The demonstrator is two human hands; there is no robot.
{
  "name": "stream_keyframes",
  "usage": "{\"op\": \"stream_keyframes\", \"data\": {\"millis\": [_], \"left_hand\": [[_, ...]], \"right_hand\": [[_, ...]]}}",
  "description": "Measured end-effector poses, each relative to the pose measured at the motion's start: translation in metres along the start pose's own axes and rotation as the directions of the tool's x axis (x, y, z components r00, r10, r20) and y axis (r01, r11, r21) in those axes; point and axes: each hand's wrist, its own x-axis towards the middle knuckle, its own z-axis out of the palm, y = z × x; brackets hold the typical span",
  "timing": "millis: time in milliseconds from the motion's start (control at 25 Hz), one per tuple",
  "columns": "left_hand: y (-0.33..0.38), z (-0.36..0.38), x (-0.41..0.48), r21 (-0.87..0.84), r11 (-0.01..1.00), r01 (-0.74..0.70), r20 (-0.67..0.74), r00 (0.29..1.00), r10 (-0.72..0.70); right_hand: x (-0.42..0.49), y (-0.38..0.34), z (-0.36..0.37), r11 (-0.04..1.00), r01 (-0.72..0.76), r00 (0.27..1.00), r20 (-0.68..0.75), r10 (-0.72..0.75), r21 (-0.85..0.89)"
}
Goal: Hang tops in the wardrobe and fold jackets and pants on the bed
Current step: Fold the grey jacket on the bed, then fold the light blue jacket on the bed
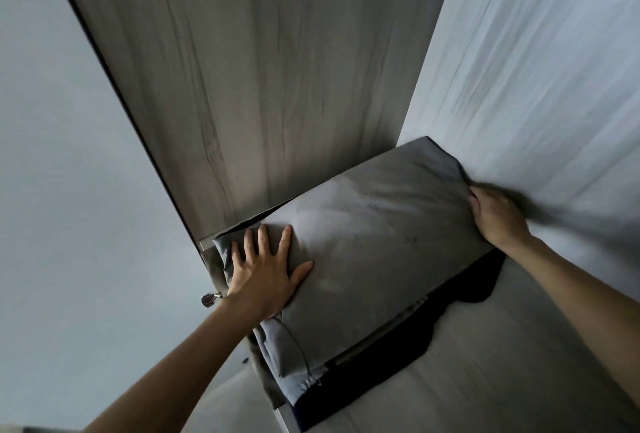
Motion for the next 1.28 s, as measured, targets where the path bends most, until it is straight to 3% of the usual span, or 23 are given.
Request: {"op": "stream_keyframes", "data": {"millis": [80, 160, 240, 320, 400, 520, 600, 720, 840, 920, 960, 1000, 1120, 1200, 1280], "left_hand": [[-0.001, -0.004, -0.001, 0.026, 0.999, -0.019, 0.02, 1.0, 0.018], [-0.005, -0.009, -0.002, 0.046, 0.998, -0.04, 0.022, 0.999, 0.039], [-0.012, -0.014, 0.001, 0.075, 0.995, -0.07, 0.036, 0.997, 0.068], [-0.019, -0.026, 0.001, 0.067, 0.993, -0.099, 0.053, 0.994, 0.096], [-0.02, -0.041, 0.008, 0.036, 0.993, -0.113, 0.005, 0.994, 0.113], [-0.005, -0.06, 0.038, 0.015, 0.94, -0.34, -0.191, 0.922, 0.336], [0.012, -0.061, 0.06, -0.022, 0.855, -0.519, -0.136, 0.848, 0.511], [0.026, -0.042, 0.084, 0.064, 0.79, -0.61, 0.1, 0.792, 0.603], [0.029, -0.054, 0.083, 0.194, 0.704, -0.683, 0.159, 0.73, 0.665], [0.042, -0.085, 0.067, 0.079, 0.662, -0.745, 0.145, 0.666, 0.732], [0.053, -0.096, 0.056, -0.056, 0.623, -0.781, 0.124, 0.613, 0.78], [0.065, -0.107, 0.034, -0.154, 0.529, -0.835, 0.111, 0.517, 0.849], [0.098, -0.123, -0.052, -0.346, 0.182, -0.92, 0.156, 0.135, 0.979], [0.115, -0.12, -0.126, -0.384, -0.012, -0.923, 0.221, -0.105, 0.97], [0.126, -0.116, -0.191, -0.412, -0.132, -0.901, 0.252, -0.252, 0.934]], "right_hand": [[-0.016, -0.025, -0.014, 1.0, -0.016, 0.998, -0.061, 0.017, 0.023], [-0.055, -0.082, -0.023, 0.966, 0.211, 0.977, 0.003, -0.214, 0.15], [-0.109, -0.134, -0.019, 0.904, 0.383, 0.899, 0.148, -0.412, 0.188], [-0.152, -0.164, -0.016, 0.88, 0.45, 0.862, 0.183, -0.473, 0.153], [-0.175, -0.181, -0.02, 0.884, 0.42, 0.865, 0.205, -0.459, 0.205], [-0.203, -0.203, -0.031, 0.855, 0.421, 0.842, 0.219, -0.492, 0.302], [-0.217, -0.213, -0.037, 0.853, 0.413, 0.831, 0.252, -0.496, 0.317], [-0.236, -0.226, -0.049, 0.9, 0.281, 0.878, 0.289, -0.381, 0.334], [-0.262, -0.239, -0.074, 0.907, -0.029, 0.951, 0.292, -0.105, 0.421], [-0.283, -0.243, -0.095, 0.849, -0.246, 0.953, 0.275, 0.125, 0.468], [-0.298, -0.243, -0.106, 0.792, -0.344, 0.936, 0.252, 0.246, 0.505], [-0.321, -0.246, -0.119, 0.717, -0.432, 0.901, 0.23, 0.367, 0.547], [-0.399, -0.255, -0.153, 0.529, -0.617, 0.754, 0.244, 0.61, 0.582], [-0.468, -0.271, -0.174, 0.425, -0.746, 0.612, 0.274, 0.742, 0.514], [-0.53, -0.29, -0.187, 0.33, -0.816, 0.493, 0.274, 0.826, 0.475]]}}
